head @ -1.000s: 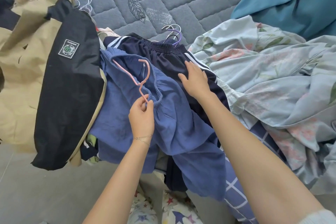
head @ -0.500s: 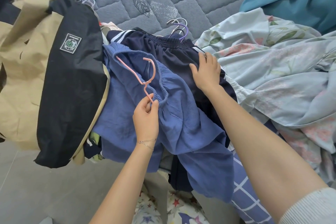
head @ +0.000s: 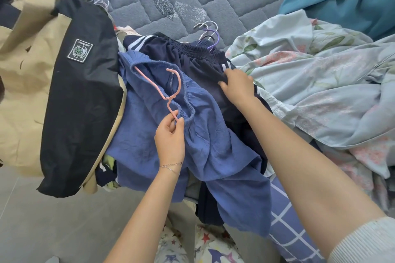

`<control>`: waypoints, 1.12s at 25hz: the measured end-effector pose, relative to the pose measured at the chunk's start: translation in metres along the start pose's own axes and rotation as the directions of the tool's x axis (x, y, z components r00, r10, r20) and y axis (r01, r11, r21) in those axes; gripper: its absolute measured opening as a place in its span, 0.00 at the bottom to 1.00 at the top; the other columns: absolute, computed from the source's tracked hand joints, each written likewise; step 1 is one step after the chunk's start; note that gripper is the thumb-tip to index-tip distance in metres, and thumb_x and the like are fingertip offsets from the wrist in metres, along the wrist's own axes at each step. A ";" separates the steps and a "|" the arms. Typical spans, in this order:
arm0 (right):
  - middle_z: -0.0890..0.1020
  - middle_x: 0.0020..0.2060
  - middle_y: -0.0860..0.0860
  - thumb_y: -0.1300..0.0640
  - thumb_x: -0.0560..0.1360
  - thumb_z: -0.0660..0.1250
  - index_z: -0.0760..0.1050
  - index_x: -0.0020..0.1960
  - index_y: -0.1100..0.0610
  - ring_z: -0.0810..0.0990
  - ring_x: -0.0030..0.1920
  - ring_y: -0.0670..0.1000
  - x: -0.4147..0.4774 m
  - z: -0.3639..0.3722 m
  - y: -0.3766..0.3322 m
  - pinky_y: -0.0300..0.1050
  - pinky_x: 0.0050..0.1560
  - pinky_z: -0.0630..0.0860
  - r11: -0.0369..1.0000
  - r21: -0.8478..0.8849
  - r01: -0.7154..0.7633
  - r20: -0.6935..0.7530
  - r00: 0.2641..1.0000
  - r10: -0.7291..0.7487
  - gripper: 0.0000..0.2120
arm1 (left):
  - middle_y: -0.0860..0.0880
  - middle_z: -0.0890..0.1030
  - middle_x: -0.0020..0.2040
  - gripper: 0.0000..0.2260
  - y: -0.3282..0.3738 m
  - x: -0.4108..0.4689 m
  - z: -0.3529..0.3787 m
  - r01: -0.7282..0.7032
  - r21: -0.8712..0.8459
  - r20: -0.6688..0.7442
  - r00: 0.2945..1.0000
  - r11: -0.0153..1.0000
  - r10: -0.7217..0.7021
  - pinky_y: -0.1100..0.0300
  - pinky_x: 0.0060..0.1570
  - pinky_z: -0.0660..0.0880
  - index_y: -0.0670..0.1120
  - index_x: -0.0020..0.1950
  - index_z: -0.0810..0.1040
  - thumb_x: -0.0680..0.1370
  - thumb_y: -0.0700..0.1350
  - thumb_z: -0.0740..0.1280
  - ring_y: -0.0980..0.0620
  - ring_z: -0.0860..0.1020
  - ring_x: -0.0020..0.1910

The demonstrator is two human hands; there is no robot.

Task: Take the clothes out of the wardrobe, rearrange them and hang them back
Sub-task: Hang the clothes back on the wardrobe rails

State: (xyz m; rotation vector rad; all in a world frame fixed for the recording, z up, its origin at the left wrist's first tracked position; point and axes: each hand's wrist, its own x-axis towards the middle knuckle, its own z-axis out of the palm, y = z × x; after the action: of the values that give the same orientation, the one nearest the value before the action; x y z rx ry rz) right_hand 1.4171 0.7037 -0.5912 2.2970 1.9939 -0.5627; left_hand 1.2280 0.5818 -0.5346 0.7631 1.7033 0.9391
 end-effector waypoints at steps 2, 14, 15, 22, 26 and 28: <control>0.74 0.60 0.59 0.53 0.78 0.65 0.73 0.60 0.61 0.69 0.64 0.61 -0.003 0.000 -0.005 0.54 0.62 0.66 0.995 -0.084 0.046 -0.003 0.999 -0.046 0.15 | 0.52 0.80 0.59 0.10 0.002 0.000 -0.002 -0.002 0.003 0.001 1.000 1.000 0.002 0.74 0.55 0.72 0.50 0.59 0.78 0.80 0.39 0.64 0.62 0.76 0.60; 0.73 0.34 0.56 0.55 0.76 0.67 0.74 0.40 0.62 0.72 0.37 0.54 -0.027 -0.051 -0.018 0.46 0.39 0.64 0.712 0.674 -0.198 0.118 0.980 0.162 0.11 | 0.52 0.82 0.56 0.10 0.016 -0.008 -0.017 0.005 0.008 -0.040 0.999 1.000 -0.004 0.74 0.51 0.73 0.47 0.60 0.78 0.80 0.41 0.64 0.64 0.77 0.55; 0.73 0.34 0.56 0.53 0.76 0.67 0.75 0.40 0.62 0.71 0.36 0.53 -0.035 -0.059 -0.024 0.46 0.39 0.64 0.647 0.737 -0.194 0.148 0.981 0.127 0.12 | 0.50 0.82 0.54 0.09 0.023 -0.011 -0.017 0.000 0.016 -0.039 0.999 1.000 0.000 0.72 0.51 0.73 0.47 0.59 0.79 0.80 0.42 0.64 0.63 0.78 0.52; 0.60 0.21 0.42 0.47 0.76 0.68 0.59 0.28 0.52 0.58 0.24 0.43 -0.124 -0.124 -0.095 0.35 0.26 0.56 0.576 0.809 -0.115 0.147 0.989 -0.010 0.24 | 0.54 0.69 0.30 0.06 0.097 -0.057 -0.049 -0.075 -0.014 -0.035 0.997 0.997 0.074 0.60 0.36 0.67 0.50 0.46 0.77 0.81 0.45 0.62 0.56 0.66 0.31; 0.63 0.26 0.50 0.52 0.77 0.67 0.63 0.30 0.58 0.62 0.28 0.47 -0.171 -0.172 -0.116 0.40 0.31 0.59 0.477 0.863 -0.166 0.152 0.986 0.068 0.22 | 0.46 0.66 0.32 0.12 0.138 -0.096 -0.079 -0.149 0.007 -0.064 0.987 0.989 0.149 0.58 0.34 0.63 0.38 0.45 0.75 0.82 0.45 0.61 0.53 0.63 0.32; 0.68 0.33 0.54 0.51 0.77 0.66 0.70 0.35 0.64 0.64 0.35 0.52 -0.196 -0.202 -0.125 0.46 0.38 0.61 0.384 0.905 -0.185 0.168 0.983 0.076 0.19 | 0.50 0.64 0.30 0.14 0.164 -0.116 -0.091 -0.196 0.030 -0.072 0.978 0.980 0.198 0.63 0.32 0.60 0.36 0.41 0.72 0.82 0.44 0.60 0.56 0.60 0.29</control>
State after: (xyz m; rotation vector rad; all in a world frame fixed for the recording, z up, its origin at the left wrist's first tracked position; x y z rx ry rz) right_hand 1.3250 0.5935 -0.3186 2.7417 1.5352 -2.2048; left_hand 1.1848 0.5456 -0.3217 0.9355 1.7281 1.0967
